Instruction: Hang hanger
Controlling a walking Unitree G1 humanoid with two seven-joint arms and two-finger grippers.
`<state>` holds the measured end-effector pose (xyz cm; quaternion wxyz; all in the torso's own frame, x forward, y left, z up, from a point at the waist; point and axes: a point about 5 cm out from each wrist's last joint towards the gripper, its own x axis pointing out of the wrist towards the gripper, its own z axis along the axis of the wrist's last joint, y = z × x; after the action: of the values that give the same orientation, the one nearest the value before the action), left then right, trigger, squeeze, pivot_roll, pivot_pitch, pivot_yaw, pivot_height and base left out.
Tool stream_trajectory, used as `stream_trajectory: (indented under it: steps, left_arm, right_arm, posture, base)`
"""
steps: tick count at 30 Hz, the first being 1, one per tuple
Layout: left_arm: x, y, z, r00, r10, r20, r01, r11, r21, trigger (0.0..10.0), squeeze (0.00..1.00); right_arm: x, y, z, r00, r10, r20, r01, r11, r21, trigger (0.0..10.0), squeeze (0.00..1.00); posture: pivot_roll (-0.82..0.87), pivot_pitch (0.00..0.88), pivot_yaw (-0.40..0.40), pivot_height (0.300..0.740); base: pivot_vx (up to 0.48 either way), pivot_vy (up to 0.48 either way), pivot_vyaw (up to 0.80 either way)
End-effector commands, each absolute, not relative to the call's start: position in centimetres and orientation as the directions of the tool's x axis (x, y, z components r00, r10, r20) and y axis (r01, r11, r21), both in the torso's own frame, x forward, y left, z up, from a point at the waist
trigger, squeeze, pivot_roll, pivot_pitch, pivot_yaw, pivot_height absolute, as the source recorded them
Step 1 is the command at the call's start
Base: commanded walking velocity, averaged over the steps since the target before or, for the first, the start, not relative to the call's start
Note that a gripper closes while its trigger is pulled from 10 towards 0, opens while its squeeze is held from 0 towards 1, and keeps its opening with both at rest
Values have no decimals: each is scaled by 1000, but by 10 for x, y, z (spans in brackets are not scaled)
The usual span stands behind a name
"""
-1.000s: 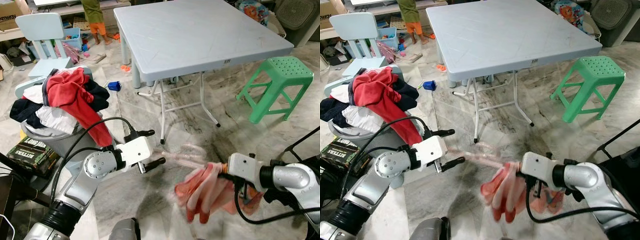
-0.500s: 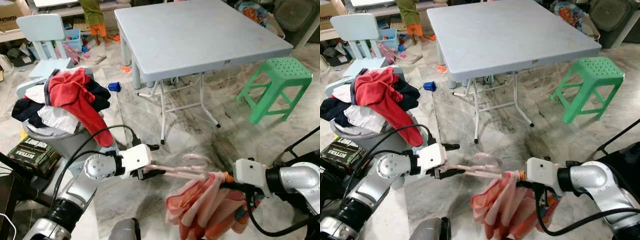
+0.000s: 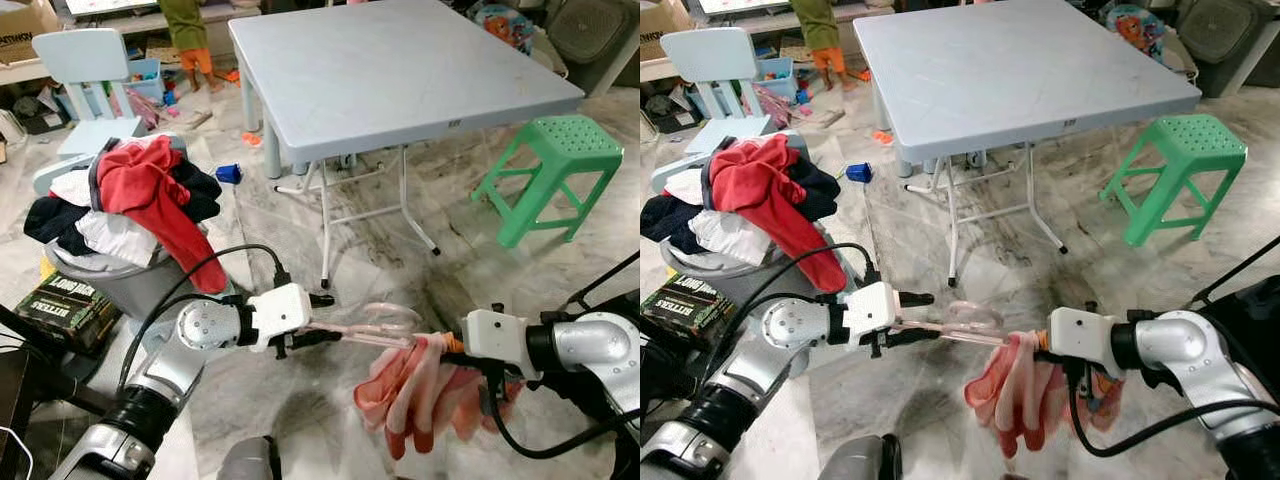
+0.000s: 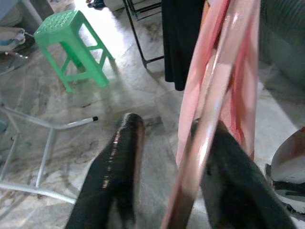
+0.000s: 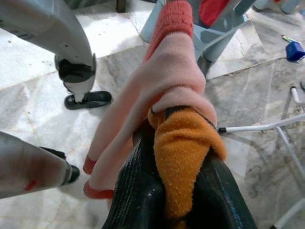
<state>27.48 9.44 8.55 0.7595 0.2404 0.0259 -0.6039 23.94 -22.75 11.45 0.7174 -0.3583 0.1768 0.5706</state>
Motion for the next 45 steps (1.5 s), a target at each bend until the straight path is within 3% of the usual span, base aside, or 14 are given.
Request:
stream_trajectory:
  steps: [1, 12, 25, 26, 27, 31, 35, 43, 45]
  left_arm:
    - [277, 90, 90, 244, -914, -325, 929, 124, 349, 0, 0]
    - [276, 83, 84, 156, -916, -369, 955, 45, 294, 0, 0]
    - [276, 85, 79, 169, -918, -359, 962, 74, 263, 0, 0]
    - [276, 86, 78, 174, -917, -358, 962, 80, 263, 0, 0]
    - [276, 86, 78, 181, -918, -353, 962, 90, 258, 0, 0]
    - [276, 87, 77, 205, -921, -332, 961, 125, 246, 0, 0]
    - [279, 88, 76, 247, -918, -310, 958, 182, 224, 0, 0]
    - [293, 94, 75, 454, -861, -230, 890, 423, 173, 0, 0]
    - [294, 94, 75, 463, -857, -227, 885, 435, 164, 0, 0]
  right_arm:
    - [242, -221, 116, 263, 705, -659, -944, 47, -327, 10000, 0]
    - [246, -219, 116, 275, 709, -650, -937, 45, -347, 10000, 0]
    - [258, -213, 117, 321, 721, -615, -916, 70, -395, 10000, 0]
    - [260, -213, 118, 329, 724, -606, -914, 84, -397, 10000, 651]
    - [261, -212, 119, 328, 730, -600, -917, 95, -386, 10000, 1000]
    - [268, -210, 122, 355, 732, -581, -902, 106, -418, 10000, 1000]
    - [284, -202, 129, 451, 732, -511, -836, 147, -528, 10000, 1000]
    - [298, -196, 134, 510, 714, -479, -777, 144, -612, 10000, 1000]
    - [300, -197, 135, 532, 705, -469, -759, 151, -634, 10000, 1000]
  posture:
    - [-45, 27, 9, 740]
    - [-56, 21, 12, 740]
    - [-44, 14, 10, 740]
    - [-44, 14, 10, 740]
    - [-44, 14, 10, 740]
    - [-44, 9, 11, 740]
    - [-49, 15, 10, 740]
    - [-47, 13, 2, 740]
    - [-47, 13, 2, 740]
  base:
    - [0, 0, 0]
    - [0, 0, 0]
    - [0, 0, 0]
    - [0, 0, 0]
    - [0, 0, 0]
    - [0, 0, 0]
    - [0, 0, 0]
    - [0, 0, 0]
    - [0, 0, 0]
